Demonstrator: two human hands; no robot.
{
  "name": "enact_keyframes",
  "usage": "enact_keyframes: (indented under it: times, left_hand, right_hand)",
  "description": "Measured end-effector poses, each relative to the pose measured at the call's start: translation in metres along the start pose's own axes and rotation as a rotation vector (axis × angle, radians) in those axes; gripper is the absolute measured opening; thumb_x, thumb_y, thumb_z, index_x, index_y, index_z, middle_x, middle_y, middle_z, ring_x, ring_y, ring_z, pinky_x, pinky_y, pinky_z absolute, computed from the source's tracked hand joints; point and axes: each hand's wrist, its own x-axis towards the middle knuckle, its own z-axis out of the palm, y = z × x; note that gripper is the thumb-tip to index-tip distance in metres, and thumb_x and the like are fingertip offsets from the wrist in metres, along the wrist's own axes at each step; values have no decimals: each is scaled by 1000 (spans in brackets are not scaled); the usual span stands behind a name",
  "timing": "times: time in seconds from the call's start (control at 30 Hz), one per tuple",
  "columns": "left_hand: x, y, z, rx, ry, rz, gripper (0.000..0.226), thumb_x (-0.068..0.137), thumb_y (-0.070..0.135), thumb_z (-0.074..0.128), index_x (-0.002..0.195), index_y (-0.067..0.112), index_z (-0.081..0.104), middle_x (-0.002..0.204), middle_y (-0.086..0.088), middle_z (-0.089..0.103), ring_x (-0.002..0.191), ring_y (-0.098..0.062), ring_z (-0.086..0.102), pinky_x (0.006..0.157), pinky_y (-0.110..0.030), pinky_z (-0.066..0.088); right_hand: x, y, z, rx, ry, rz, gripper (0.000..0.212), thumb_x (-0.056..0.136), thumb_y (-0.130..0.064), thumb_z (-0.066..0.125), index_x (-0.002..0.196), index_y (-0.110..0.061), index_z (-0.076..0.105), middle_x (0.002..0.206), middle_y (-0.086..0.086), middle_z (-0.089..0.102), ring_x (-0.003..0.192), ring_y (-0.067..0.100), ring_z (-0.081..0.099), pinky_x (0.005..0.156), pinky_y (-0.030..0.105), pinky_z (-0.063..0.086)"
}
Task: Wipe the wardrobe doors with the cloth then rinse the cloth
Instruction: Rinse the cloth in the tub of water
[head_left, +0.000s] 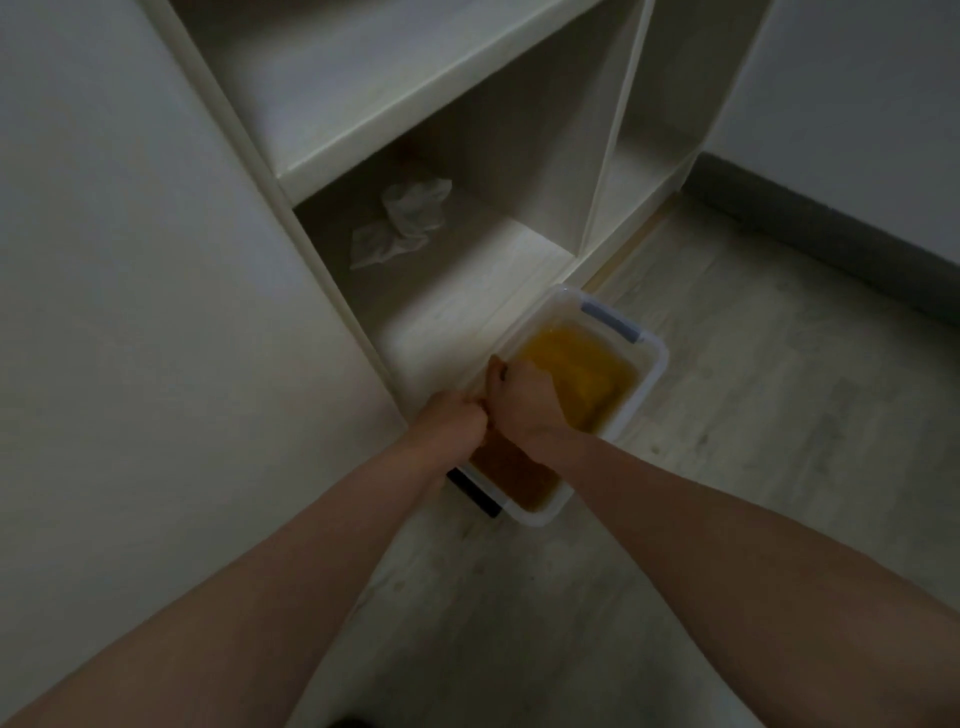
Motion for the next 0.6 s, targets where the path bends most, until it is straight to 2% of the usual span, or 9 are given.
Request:
enact_keyframes:
  times: [0.03,0.07,0.1,0.17,0.27,0.37,0.43,0.5,0.6]
  left_hand:
    - [0,1,0,-3,-6,-5,25,82,-6,45,64,9,54,64,-10,52,66,-21,52,62,-30,36]
    - [-1,3,0,-14,-8,-8,26,82,-6,45,63,9,54,64,-10,53,66,-21,53,62,-30,38]
    - [-2,4,0,-33,-17,-15,27,84,-5,45,64,10,55,64,-9,54,67,-22,54,63,-30,40]
    - [-4,7,-1,-66,-47,-25,26,89,-1,46,71,12,59,70,-6,58,74,-20,57,70,-30,46]
    - [-9,11,-6,-72,-88,-8,22,94,6,49,81,15,65,78,-2,66,79,-14,61,78,-28,50]
    - [-11,18,-12,-68,-101,24,17,95,15,53,98,8,69,96,-10,72,93,-22,67,85,-32,51]
    - [-16,28,-16,-38,-85,45,24,93,26,61,106,7,69,104,-13,73,100,-25,68,91,-37,54]
    - [-21,38,-20,-2,-48,75,23,89,33,67,98,12,69,100,-14,73,94,-27,70,90,-44,56]
    - [-32,57,-26,30,27,103,13,89,29,69,83,20,60,93,-10,70,85,-23,68,81,-39,57]
  right_hand:
    - [3,2,1,-17,21,-17,28,106,-20,28,104,-9,54,78,4,54,74,20,59,47,20,25]
    - [3,1,0,10,26,1,30,106,-20,27,89,-12,51,72,2,49,69,18,54,48,19,26]
    - [5,2,-1,16,13,9,37,106,-20,26,74,-14,44,67,-1,42,69,19,50,53,20,30]
    - [10,5,-2,108,-14,58,40,104,-22,26,66,-16,36,66,0,39,80,22,47,69,27,36]
    - [10,-1,-7,329,-43,151,34,103,-26,29,85,-5,49,79,11,51,85,26,51,81,37,46]
    - [10,-10,-15,634,-67,254,40,102,-39,36,93,-6,57,88,10,59,82,22,57,75,33,48]
    - [12,-17,-25,779,-173,337,49,98,-51,39,111,-7,59,107,11,62,98,23,59,89,36,49]
    - [13,-22,-37,961,-243,433,63,95,-57,43,131,-5,50,124,12,57,112,27,56,100,41,45]
    - [5,-32,-62,1275,-280,520,58,96,-46,50,134,-2,46,127,15,55,111,29,56,90,39,49]
